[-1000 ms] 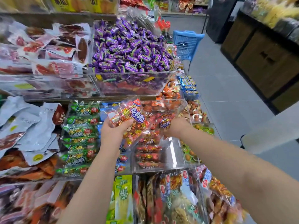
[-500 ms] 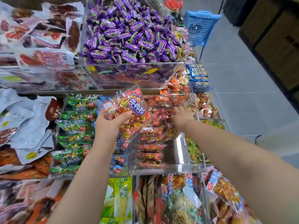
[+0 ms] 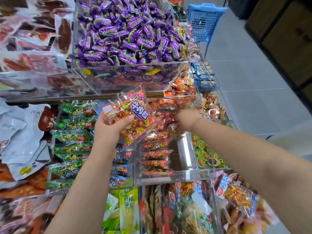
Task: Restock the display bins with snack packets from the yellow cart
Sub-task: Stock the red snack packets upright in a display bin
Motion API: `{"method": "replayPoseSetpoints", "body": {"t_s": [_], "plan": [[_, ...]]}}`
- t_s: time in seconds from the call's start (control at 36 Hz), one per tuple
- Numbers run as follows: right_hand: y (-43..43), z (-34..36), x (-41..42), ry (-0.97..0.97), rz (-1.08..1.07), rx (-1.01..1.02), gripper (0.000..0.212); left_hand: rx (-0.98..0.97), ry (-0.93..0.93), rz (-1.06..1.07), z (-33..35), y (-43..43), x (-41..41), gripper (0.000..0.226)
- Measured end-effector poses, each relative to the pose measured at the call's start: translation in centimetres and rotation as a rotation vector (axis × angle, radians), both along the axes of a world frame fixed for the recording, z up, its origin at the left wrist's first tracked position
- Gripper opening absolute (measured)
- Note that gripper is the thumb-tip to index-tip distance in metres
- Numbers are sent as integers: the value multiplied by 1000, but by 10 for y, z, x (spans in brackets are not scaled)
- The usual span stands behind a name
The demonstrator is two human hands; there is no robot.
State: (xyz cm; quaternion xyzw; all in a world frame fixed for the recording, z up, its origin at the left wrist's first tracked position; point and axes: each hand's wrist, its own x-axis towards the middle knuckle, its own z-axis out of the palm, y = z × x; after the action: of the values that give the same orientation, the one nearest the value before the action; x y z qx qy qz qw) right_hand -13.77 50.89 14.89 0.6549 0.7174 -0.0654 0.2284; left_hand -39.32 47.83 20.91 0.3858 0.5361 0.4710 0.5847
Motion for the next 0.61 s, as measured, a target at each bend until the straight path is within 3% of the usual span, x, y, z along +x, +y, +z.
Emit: {"method": "replayPoseSetpoints", "body": {"t_s": [0.08,0.14,0.19,0.28,0.33,0.39,0.47,0.56,0.61], "plan": [[-5,30,11,27,135,167,25,-11,-1,3,0,1,-1,47],[-11,52,23,146,99,283,24,-24,22,19,-1,1,0,43],[-20,69,35,358,-18,369,14,-70,54,51,-3,2,3,45],[-38,81,37,730,-210,566,29,-180,131,60,-5,1,10,59],[-51,78,23,983,-253,680,21,-258,95,32,-3,-1,16,69],[-63,68,3,1133,-191,685,19,-323,-12,9,-1,-3,23,69],[-77,56,-24,1193,-1,636,35,-364,-124,-3,3,-5,27,64],[-87,51,-35,1258,2,428,54,-336,-134,-30,6,-5,23,61],[-90,50,-38,1280,-35,369,40,-334,-115,-54,8,-4,20,61]]}}
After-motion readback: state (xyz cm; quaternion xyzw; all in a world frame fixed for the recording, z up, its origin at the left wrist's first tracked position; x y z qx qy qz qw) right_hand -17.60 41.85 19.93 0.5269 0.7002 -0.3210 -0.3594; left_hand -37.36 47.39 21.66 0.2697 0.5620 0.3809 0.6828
